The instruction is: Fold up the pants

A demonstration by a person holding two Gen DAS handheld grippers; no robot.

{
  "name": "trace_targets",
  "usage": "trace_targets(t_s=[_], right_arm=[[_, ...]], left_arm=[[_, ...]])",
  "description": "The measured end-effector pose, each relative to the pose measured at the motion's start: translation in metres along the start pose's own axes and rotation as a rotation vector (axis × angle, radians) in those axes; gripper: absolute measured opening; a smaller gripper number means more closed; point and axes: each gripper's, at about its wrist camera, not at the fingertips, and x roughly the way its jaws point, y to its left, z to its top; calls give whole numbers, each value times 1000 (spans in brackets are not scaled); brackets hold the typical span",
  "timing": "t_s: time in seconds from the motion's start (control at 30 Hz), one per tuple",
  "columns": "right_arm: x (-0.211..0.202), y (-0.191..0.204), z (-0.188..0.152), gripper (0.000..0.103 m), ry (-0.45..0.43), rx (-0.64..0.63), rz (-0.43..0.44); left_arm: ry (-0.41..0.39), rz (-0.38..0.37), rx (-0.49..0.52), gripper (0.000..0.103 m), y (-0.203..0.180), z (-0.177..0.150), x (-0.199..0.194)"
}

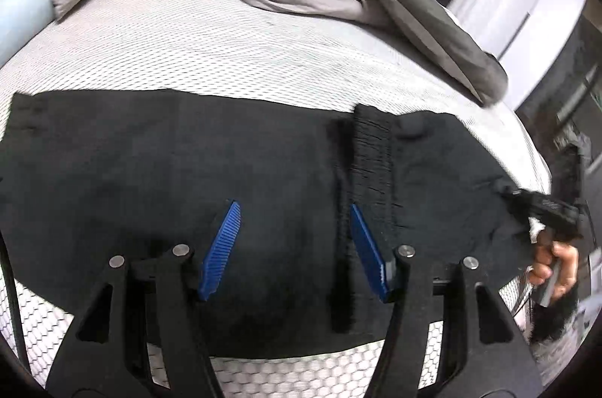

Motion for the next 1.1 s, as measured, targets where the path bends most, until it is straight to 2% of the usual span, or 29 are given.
trace_targets(t_s=[0.03,0.1,0.17,0.2,0.27,0.33,0.4,0.43,0.53,0.6,0.67,0.73,0.8,0.83,0.9,0.97,1.0,1.07,1.1], right_arm=[[-2,6,7,10,-14,-20,-17],[1,7,15,13,-10,-79,-121],[24,-13,4,29,96,-42,-244],[34,-21,-1,30,132,-21,-260],[22,-10,-1,31,66,-29,-275],[5,15,-3,35,13,-107,-335],[-13,34,-9,42,-29,-184,-343],[-16,44,-15,42,-29,-202,-326],[-10,67,-31,42,16,-241,-210],[9,82,-39,43,55,-292,-201],[26,81,-52,44,142,-339,-225],[41,87,-62,44,173,-447,-296],[35,90,-66,45,189,-504,-333],[28,90,-67,45,193,-521,-380],[16,86,-74,45,185,-566,-456],[9,88,-73,46,156,-541,-438],[3,88,-73,46,136,-516,-424],[-2,96,-73,46,87,-491,-380],[-8,95,-74,46,74,-485,-357]], left_arm=[[0,10,2,57,4,-1,-2],[1,32,15,57,10,-4,-4],[15,38,19,57,13,-5,0],[23,35,19,57,14,-7,2],[24,24,28,57,10,-9,3],[35,-6,67,57,-4,-10,2],[51,-44,107,57,-19,-11,6],[75,-78,127,57,-28,-14,10],[158,-144,166,57,-49,-25,29],[199,-146,215,56,-63,-34,39],[215,-85,305,54,-75,-43,47],[211,-36,409,54,-87,-52,46],[216,-23,443,55,-89,-56,42],[216,-27,438,55,-89,-56,40],[197,-31,435,55,-91,-53,32],[131,-9,441,55,-97,-48,17],[57,10,435,55,-102,-44,7],[-31,-11,414,55,-112,-35,-2],[-45,-29,408,55,-119,-34,-2]])
